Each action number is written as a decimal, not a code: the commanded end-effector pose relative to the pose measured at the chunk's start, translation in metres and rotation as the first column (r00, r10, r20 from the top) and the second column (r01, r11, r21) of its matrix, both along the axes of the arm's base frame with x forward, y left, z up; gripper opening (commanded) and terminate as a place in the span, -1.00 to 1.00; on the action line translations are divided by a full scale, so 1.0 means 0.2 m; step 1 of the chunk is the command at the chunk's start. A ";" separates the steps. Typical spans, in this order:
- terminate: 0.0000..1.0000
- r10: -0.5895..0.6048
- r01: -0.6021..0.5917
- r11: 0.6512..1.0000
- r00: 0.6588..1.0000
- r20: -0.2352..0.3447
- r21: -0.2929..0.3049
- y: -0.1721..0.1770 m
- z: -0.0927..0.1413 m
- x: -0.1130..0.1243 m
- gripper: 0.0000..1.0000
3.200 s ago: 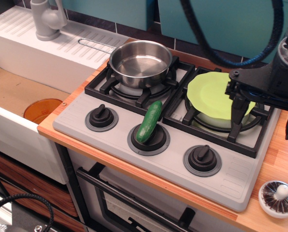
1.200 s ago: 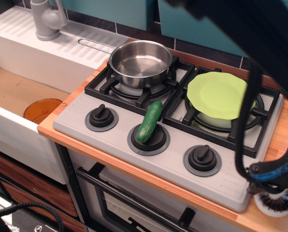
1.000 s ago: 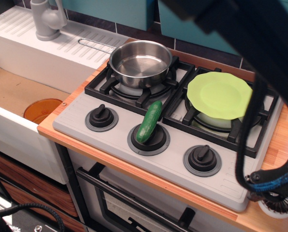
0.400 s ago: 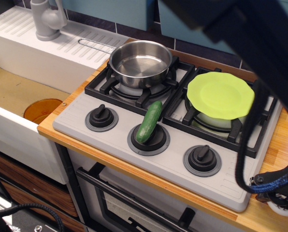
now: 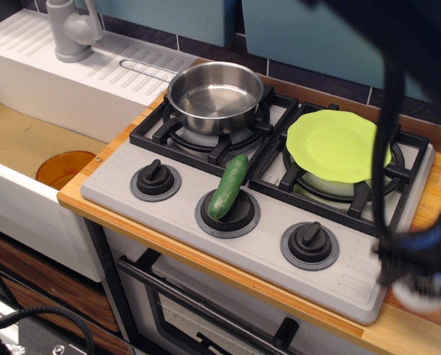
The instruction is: Put mushroom on plate and pickle in pot or pan on stove
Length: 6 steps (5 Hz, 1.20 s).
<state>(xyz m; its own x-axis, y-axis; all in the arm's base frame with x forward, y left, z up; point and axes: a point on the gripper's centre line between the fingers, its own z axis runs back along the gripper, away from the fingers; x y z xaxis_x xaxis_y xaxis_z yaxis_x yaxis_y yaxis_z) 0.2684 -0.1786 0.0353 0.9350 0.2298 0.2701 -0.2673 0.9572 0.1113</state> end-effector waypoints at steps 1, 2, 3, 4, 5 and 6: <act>-1.00 -0.050 0.050 0.997 0.999 -0.002 -0.062 0.17 0.26 0.27 -1.00; -1.00 -0.098 0.097 0.993 0.995 -0.010 -0.067 0.30 0.29 0.40 -1.00; -1.00 -0.121 0.120 0.990 0.992 -0.018 -0.069 0.38 0.31 0.47 -1.00; -1.00 -0.154 0.154 0.985 0.988 0.000 -0.077 0.44 0.27 0.53 -1.00; -1.00 -0.170 0.170 0.981 0.985 0.011 -0.096 0.47 0.23 0.58 -1.00; -1.00 -0.166 0.167 0.981 0.986 0.022 -0.098 0.46 0.19 0.59 1.00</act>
<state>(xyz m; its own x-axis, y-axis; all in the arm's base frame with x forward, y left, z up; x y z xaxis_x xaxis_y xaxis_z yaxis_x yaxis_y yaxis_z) 0.3760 -0.0829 0.0579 0.9707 0.1014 0.2177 -0.1097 0.9936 0.0266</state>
